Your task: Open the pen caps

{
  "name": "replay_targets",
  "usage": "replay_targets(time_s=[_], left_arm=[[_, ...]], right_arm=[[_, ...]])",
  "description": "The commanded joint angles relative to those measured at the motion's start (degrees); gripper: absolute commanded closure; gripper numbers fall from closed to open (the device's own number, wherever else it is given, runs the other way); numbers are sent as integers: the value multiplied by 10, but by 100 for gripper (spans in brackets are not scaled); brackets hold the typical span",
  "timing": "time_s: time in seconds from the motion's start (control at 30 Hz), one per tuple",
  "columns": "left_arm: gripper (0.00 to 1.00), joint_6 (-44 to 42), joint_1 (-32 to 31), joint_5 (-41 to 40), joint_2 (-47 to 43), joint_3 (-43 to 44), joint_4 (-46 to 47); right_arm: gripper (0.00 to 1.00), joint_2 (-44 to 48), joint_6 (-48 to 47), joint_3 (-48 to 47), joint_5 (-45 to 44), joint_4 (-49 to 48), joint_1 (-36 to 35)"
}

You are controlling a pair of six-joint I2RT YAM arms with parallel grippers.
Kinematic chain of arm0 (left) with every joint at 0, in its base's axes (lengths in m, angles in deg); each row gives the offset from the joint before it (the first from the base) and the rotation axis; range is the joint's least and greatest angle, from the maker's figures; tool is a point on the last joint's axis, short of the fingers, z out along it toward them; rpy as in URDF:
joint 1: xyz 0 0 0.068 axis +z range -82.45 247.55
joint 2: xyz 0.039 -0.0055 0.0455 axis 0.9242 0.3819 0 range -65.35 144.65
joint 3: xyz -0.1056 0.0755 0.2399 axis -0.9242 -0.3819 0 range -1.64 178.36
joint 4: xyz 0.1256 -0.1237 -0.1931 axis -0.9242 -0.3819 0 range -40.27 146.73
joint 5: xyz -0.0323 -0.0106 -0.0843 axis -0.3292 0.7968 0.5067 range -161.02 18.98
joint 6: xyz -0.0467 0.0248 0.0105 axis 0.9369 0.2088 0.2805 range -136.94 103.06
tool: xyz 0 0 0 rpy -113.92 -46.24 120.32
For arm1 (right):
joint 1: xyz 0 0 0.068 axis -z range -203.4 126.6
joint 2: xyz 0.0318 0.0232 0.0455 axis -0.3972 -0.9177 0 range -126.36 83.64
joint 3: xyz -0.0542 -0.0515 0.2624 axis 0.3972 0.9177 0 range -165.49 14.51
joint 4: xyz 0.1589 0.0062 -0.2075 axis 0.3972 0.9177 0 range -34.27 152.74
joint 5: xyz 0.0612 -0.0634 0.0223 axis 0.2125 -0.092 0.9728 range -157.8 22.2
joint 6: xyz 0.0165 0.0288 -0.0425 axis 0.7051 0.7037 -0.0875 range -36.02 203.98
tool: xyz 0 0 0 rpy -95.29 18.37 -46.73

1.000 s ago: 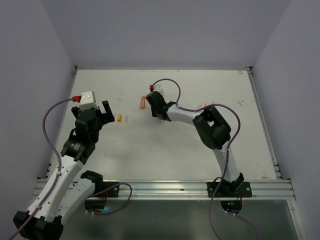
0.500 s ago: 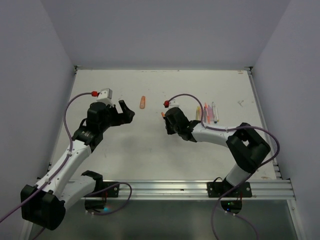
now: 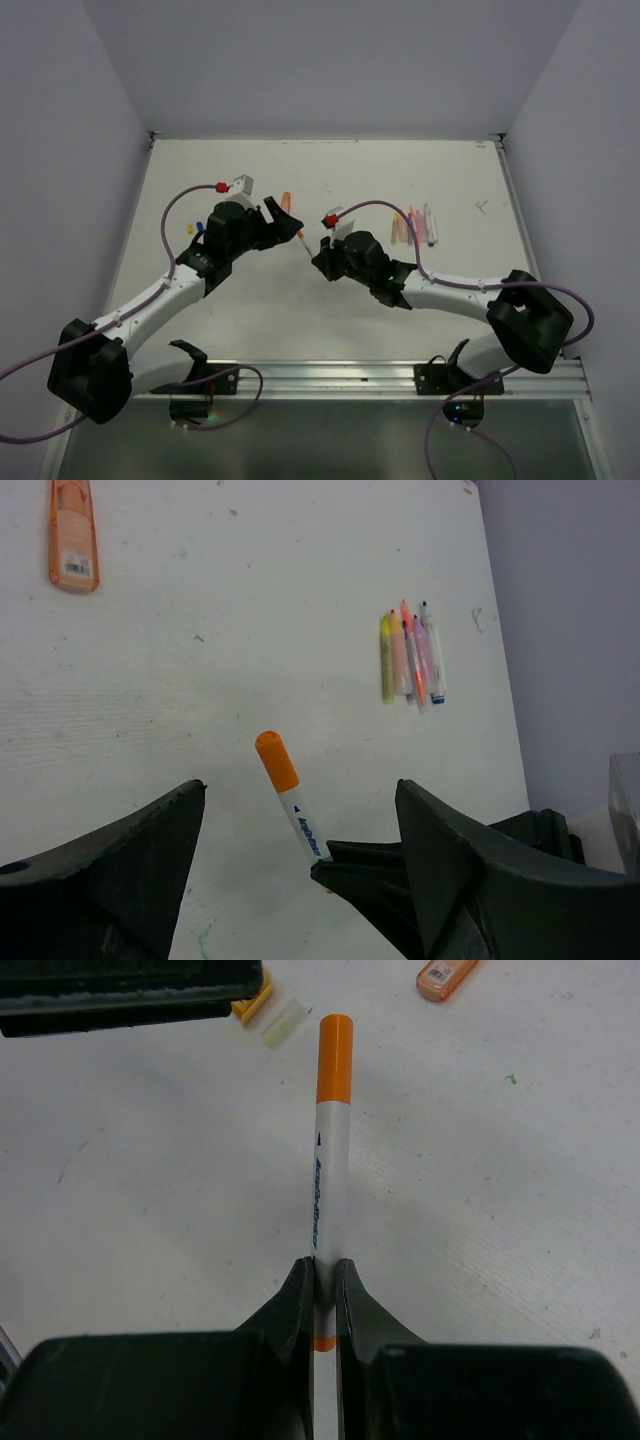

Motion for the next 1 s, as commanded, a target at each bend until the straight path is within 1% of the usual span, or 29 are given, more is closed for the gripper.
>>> replay_targets(time_s=[0.0, 0.1, 0.2, 0.27, 0.3, 0.47, 0.57, 0.83, 0.97], left_arm=[[21, 44, -8, -31, 20, -1, 49], [29, 55, -13, -43, 37, -2, 56], [36, 60, -17, -52, 54, 3, 62], [37, 62, -18, -52, 69, 11, 65], [41, 62, -20, -52, 76, 15, 65], [46, 63, -27, -52, 102, 29, 70], [51, 66, -31, -52, 113, 33, 74], [57, 78, -34, -53, 120, 35, 90], [61, 87, -35, -52, 119, 35, 93]], right_arm=[[100, 22, -13, 6, 5, -52, -5], [100, 26, -15, 10, 5, -60, -8], [100, 26, -18, 13, 5, -64, -9], [100, 24, -18, 15, 6, -66, -9], [100, 23, -18, 15, 7, -67, -9], [100, 19, -19, 16, 7, -72, -10], [100, 15, -19, 17, 8, -75, -11], [100, 11, -20, 17, 10, -78, -14], [100, 10, -21, 17, 11, -78, -15]])
